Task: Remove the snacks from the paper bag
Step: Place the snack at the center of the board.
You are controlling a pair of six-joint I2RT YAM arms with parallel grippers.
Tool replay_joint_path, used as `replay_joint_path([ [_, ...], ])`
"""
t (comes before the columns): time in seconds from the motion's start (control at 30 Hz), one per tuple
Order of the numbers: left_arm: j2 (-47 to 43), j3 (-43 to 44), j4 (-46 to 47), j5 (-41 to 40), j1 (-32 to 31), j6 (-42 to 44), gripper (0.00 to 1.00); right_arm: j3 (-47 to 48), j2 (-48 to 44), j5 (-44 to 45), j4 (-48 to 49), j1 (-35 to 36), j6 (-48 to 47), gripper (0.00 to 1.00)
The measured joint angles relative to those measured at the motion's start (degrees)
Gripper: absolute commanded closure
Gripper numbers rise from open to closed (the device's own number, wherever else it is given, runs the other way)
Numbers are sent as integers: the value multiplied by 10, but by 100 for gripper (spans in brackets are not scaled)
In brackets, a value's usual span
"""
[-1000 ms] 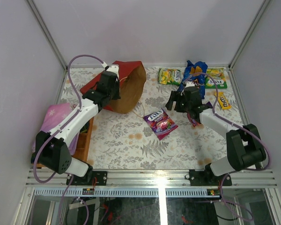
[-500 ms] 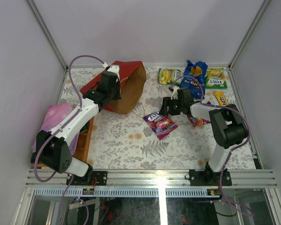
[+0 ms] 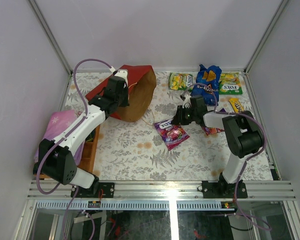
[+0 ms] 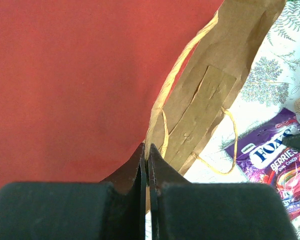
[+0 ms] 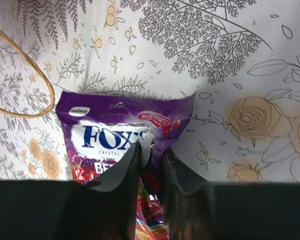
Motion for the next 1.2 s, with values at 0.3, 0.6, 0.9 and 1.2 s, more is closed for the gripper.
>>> replay_joint_path([
  [0.3,0,0,-1,0,0,0,100,-23,-42,30,-9,-22,28,100],
  [0.6,0,0,-1,0,0,0,100,-47,-120,77,-5,-68,63,100],
  [0.9,0,0,-1,0,0,0,100,-63,-122,108,28,-105,111,85],
  [1.2,0,0,-1,2,0,0,100,-63,-115,130,18,-105,113,18],
])
